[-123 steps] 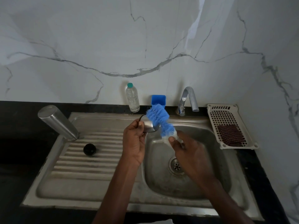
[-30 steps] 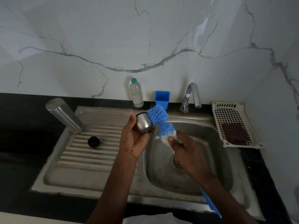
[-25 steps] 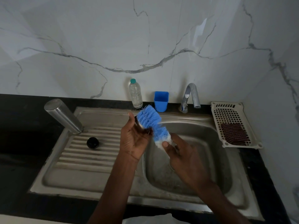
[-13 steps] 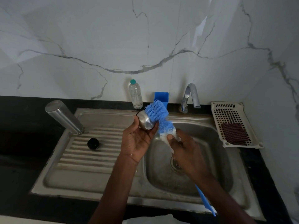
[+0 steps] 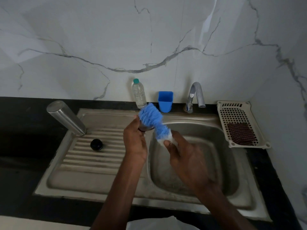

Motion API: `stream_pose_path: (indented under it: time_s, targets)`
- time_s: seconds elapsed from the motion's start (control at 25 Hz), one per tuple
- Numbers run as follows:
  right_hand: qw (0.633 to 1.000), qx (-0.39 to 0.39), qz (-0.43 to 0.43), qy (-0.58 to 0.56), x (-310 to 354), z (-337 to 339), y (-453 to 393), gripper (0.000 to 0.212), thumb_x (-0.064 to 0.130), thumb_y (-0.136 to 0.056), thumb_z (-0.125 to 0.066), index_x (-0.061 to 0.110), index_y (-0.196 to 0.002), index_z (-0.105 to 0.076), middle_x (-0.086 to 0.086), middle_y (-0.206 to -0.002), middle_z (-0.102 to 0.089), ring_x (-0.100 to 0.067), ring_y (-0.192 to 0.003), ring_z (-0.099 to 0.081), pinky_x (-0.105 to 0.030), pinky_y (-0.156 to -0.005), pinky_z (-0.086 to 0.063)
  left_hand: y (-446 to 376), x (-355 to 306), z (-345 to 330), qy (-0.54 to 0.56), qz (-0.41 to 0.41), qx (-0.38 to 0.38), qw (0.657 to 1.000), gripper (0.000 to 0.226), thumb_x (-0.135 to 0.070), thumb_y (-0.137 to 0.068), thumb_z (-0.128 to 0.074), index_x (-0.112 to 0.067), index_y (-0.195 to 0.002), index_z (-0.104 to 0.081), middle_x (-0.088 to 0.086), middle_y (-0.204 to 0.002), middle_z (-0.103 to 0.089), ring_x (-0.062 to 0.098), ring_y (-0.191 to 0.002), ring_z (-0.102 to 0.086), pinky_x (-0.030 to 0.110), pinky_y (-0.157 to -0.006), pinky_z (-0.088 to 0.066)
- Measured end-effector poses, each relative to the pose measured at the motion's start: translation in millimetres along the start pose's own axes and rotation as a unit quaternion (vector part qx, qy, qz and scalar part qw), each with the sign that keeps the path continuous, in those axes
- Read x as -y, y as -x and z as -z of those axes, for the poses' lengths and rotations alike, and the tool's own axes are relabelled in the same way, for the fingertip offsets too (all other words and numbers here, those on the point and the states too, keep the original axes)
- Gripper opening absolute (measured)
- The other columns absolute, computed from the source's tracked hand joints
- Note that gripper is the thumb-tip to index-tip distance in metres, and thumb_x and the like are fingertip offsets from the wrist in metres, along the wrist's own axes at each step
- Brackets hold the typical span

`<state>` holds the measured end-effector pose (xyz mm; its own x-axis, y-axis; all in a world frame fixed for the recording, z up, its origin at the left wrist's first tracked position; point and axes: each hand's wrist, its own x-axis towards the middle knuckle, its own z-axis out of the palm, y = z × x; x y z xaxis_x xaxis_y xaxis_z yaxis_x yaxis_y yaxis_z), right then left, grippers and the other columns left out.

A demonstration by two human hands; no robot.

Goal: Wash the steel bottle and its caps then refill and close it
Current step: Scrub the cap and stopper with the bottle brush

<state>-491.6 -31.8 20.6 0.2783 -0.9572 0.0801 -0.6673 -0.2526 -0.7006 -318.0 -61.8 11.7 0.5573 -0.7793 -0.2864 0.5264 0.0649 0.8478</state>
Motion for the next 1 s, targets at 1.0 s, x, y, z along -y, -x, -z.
stream_pose_path:
  time_s: [1.0]
  targets:
    - [0.954,0.112,-0.09,-0.262,-40,53,-7,0.024,0.041,-0.096,-0.067,0.039,-0.119,-0.058,0.009,-0.109,-0.068,-0.007,-0.087,-0.068,-0.018,-0.056,-0.054,36,10,53,0.164,0.107,0.108,0.975,0.067,-0.021,-0.079,-0.088,-0.003,-0.136,-0.056,0.025,-0.149,-0.056,0.039,-0.138,-0.056,0.052,-0.109,-0.051]
